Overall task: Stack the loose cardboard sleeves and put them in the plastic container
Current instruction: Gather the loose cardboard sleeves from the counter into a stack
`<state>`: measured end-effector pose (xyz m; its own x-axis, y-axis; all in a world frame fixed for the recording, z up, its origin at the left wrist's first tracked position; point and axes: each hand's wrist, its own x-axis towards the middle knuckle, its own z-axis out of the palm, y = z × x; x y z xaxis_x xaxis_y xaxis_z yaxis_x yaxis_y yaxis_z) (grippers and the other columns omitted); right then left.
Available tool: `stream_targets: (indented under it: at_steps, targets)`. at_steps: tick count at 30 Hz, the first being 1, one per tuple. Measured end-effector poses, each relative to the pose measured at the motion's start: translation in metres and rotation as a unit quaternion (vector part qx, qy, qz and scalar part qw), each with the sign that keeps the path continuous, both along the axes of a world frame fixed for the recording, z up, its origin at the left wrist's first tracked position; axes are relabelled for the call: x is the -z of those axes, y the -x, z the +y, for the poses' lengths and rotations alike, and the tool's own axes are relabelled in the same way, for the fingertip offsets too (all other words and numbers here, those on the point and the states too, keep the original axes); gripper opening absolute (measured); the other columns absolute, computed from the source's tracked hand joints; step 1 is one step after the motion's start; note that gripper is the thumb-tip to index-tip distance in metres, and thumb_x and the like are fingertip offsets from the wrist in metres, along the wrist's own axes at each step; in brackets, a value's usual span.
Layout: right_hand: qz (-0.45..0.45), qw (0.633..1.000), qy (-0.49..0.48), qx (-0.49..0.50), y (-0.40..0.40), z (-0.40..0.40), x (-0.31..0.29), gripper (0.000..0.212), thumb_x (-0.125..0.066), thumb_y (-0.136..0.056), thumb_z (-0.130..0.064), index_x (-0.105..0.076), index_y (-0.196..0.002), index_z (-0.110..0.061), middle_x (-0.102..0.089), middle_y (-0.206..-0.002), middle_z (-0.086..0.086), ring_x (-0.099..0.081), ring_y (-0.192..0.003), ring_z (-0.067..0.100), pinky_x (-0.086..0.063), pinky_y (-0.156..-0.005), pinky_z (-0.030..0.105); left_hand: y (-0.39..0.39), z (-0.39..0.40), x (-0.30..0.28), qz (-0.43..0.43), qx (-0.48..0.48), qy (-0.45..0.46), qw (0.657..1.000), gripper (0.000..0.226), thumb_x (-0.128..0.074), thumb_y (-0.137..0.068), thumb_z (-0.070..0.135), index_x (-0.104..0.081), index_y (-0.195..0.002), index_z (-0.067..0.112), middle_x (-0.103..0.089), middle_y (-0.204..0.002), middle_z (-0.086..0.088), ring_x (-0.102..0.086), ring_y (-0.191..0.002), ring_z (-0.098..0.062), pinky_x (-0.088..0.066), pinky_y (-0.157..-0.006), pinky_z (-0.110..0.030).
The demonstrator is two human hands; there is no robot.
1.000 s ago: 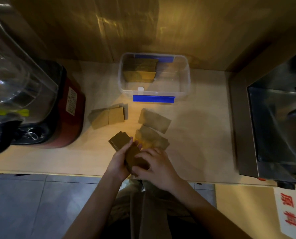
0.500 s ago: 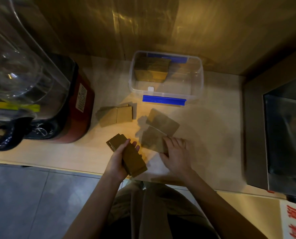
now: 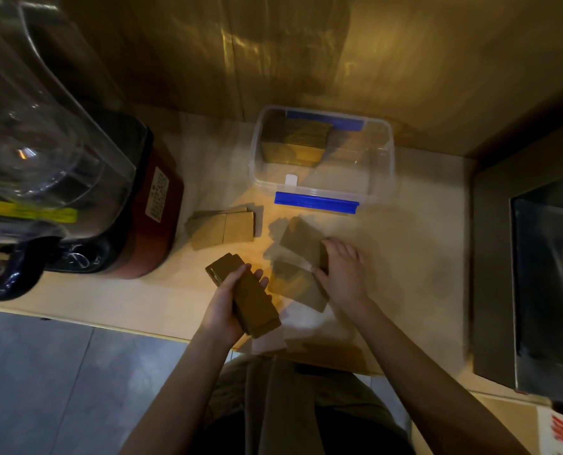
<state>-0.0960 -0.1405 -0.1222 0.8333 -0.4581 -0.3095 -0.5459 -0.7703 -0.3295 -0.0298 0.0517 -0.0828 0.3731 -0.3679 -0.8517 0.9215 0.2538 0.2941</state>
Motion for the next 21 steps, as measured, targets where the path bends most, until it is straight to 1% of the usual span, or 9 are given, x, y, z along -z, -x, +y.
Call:
stream_targets:
  at_steps: [4, 7, 9, 11, 13, 15, 18, 21]
  targets:
    - [0.017, 1.0, 0.014, -0.001, -0.002, 0.0, 0.001, 0.052, -0.059, -0.083, -0.034, -0.042, -0.129, -0.016, -0.047, -0.137, 0.007, -0.037, -0.129, 0.026, -0.026, -0.108, 0.04, -0.002, 0.0, 0.0, 0.007, 0.001, 0.003, 1.0, 0.023, -0.056, -0.084, 0.029, -0.061, -0.103, 0.016, -0.075, -0.08, -0.003, -0.068, -0.081, -0.019, -0.047, -0.086, -0.04]
    - [0.046, 0.999, 0.021, -0.013, -0.007, -0.002, -0.001, 0.053, -0.06, -0.081, -0.035, -0.043, -0.127, -0.017, -0.047, -0.134, 0.01, -0.038, -0.126, 0.029, -0.027, -0.107, 0.04, -0.002, -0.001, -0.001, 0.007, 0.003, 0.007, 1.0, 0.024, -0.055, -0.084, 0.029, -0.061, -0.103, 0.016, -0.075, -0.08, -0.004, -0.068, -0.081, -0.019, -0.046, -0.088, -0.04]
    - [0.063, 0.998, 0.019, -0.019, -0.013, -0.007, -0.003, 0.055, -0.063, -0.078, -0.038, -0.044, -0.124, -0.016, -0.049, -0.132, 0.011, -0.04, -0.124, 0.03, -0.027, -0.106, 0.041, -0.002, -0.002, -0.002, 0.002, 0.01, 0.012, 1.0, 0.026, -0.055, -0.083, 0.03, -0.06, -0.104, 0.015, -0.075, -0.08, -0.004, -0.066, -0.087, -0.02, -0.045, -0.089, -0.04]
    - [0.073, 0.997, 0.007, -0.014, -0.019, -0.01, -0.008, 0.058, -0.066, -0.074, -0.043, -0.046, -0.122, -0.017, -0.051, -0.129, 0.01, -0.042, -0.122, 0.029, -0.028, -0.104, 0.041, -0.002, -0.003, -0.003, -0.001, 0.021, 0.02, 1.0, 0.028, -0.055, -0.082, 0.032, -0.06, -0.104, 0.015, -0.075, -0.082, -0.004, -0.065, -0.089, -0.021, -0.045, -0.088, -0.04]
    - [0.055, 0.998, -0.026, 0.01, -0.02, -0.012, -0.017, 0.062, -0.068, -0.07, -0.049, -0.049, -0.12, -0.018, -0.053, -0.128, 0.008, -0.044, -0.121, 0.027, -0.029, -0.104, 0.041, -0.001, -0.003, -0.003, -0.004, 0.032, 0.03, 0.999, 0.031, -0.055, -0.081, 0.035, -0.061, -0.105, 0.016, -0.075, -0.086, -0.004, -0.067, -0.087, -0.02, -0.047, -0.086, -0.04]
    - [0.0, 0.997, -0.071, 0.041, -0.017, -0.008, -0.031, 0.063, -0.071, -0.067, -0.05, -0.053, -0.118, -0.017, -0.055, -0.125, 0.008, -0.046, -0.119, 0.026, -0.032, -0.104, 0.041, -0.001, -0.003, -0.003, -0.009, 0.038, 0.041, 0.998, 0.036, -0.056, -0.08, 0.038, -0.061, -0.108, 0.016, -0.075, -0.09, -0.005, -0.068, -0.088, -0.02, -0.048, -0.085, -0.04]
    - [-0.077, 0.978, -0.167, 0.095, -0.006, 0.011, -0.054, 0.058, -0.075, -0.065, -0.04, -0.056, -0.114, -0.017, -0.059, -0.119, 0.007, -0.051, -0.11, 0.023, -0.042, -0.099, 0.043, 0.001, -0.001, -0.002, -0.021, 0.041, 0.057, 0.997, 0.045, -0.057, -0.075, 0.043, -0.06, -0.111, 0.017, -0.074, -0.093, -0.006, -0.068, -0.09, -0.02, -0.049, -0.084, -0.04]
    - [-0.112, 0.948, -0.274, 0.117, 0.01, 0.04, -0.069, 0.053, -0.077, -0.065, -0.031, -0.055, -0.112, -0.023, -0.061, -0.116, 0.004, -0.054, -0.106, 0.02, -0.05, -0.091, 0.045, 0.002, 0.001, -0.004, -0.05, 0.046, 0.08, 0.994, 0.051, -0.054, -0.074, 0.051, -0.06, -0.111, 0.017, -0.074, -0.093, -0.007, -0.068, -0.09, -0.021, -0.048, -0.087, -0.041]
